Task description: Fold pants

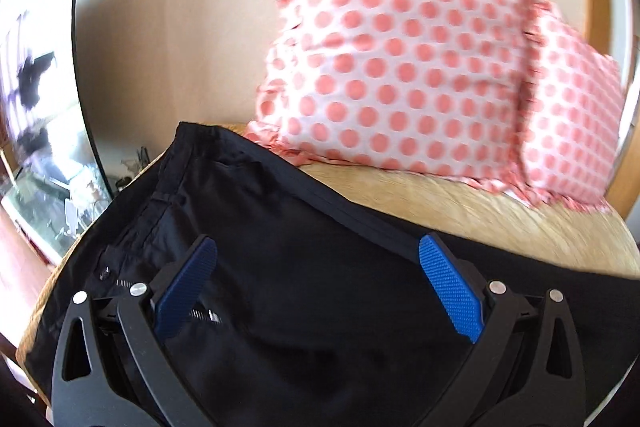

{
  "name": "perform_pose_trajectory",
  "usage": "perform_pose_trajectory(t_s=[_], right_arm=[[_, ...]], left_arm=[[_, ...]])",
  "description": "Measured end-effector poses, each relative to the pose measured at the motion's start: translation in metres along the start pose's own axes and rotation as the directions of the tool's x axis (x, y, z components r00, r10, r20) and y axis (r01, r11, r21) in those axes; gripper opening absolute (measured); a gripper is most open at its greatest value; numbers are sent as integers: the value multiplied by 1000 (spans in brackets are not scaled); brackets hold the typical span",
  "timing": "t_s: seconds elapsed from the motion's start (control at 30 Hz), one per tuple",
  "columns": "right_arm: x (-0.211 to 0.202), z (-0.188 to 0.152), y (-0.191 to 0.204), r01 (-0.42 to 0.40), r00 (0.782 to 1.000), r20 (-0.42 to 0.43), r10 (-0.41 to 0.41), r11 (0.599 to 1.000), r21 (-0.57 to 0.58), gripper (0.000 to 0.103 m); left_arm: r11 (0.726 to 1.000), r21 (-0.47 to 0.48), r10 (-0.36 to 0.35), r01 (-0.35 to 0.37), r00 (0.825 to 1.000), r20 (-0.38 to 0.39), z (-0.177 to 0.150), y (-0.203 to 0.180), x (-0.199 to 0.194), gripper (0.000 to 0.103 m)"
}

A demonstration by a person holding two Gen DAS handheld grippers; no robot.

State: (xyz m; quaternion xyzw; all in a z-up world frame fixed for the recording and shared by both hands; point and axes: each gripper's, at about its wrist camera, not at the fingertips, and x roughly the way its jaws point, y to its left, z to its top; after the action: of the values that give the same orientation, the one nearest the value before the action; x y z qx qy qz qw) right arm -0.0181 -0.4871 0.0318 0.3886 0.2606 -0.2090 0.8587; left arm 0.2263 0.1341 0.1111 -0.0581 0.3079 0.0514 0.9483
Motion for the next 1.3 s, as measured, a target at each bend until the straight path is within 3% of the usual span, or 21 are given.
perform_pose_trajectory(t_s=[0.13, 0.27, 0.37, 0.43, 0.53, 0.57, 0.63, 0.83, 0.97, 1.03, 1.2, 1.3], right_arm=[[0, 1, 0, -1, 1000, -8, 1, 1000, -11, 2], [1, 2, 0, 2, 1000, -15, -3, 1000, -25, 2], [1, 3, 0, 5, 1000, -22, -6, 999, -33, 2], [1, 3, 1, 9, 1000, -24, -10, 999, -39, 2], [2, 4, 2, 11, 1000, -27, -12, 999, -48, 2], [2, 4, 2, 10, 1000, -27, -11, 999, -49, 2], [3, 4, 2, 7, 1000, -27, -9, 999, -53, 2], [4, 9, 1, -10, 1000, -25, 9, 999, -53, 3], [2, 17, 2, -29, 1000, -9, 28, 998, -63, 3], [0, 23, 2, -36, 999, 2, 37, 997, -65, 3], [-7, 31, -2, -37, 999, 26, 38, 997, -64, 3], [-7, 32, -6, -22, 999, 27, 23, 998, -61, 3]], left_arm=[[991, -113, 53, -70, 988, -145, 47, 25, 71, 100], [970, -190, 97, -154, 955, -280, 73, 41, 140, 84], [955, -187, 160, -231, 930, -331, 82, 47, 171, 80], [940, -204, 189, -274, 914, -358, 85, 53, 187, 70], [917, -272, 170, -293, 902, -397, 82, 64, 203, 41], [909, -320, 123, -266, 907, -404, 78, 70, 205, 28], [895, -368, 101, -252, 918, -384, 76, 75, 203, 19], [883, -431, 67, -188, 958, -279, 72, 89, 147, 11], [892, -443, 29, -91, 989, -144, 64, 98, 66, 11], [899, -436, 21, -54, 997, -81, 54, 104, 21, 11], [893, -449, 9, 14, 999, 49, -15, 126, -90, 11], [895, -444, 83, -48, 995, 60, -81, 132, -130, 12]])
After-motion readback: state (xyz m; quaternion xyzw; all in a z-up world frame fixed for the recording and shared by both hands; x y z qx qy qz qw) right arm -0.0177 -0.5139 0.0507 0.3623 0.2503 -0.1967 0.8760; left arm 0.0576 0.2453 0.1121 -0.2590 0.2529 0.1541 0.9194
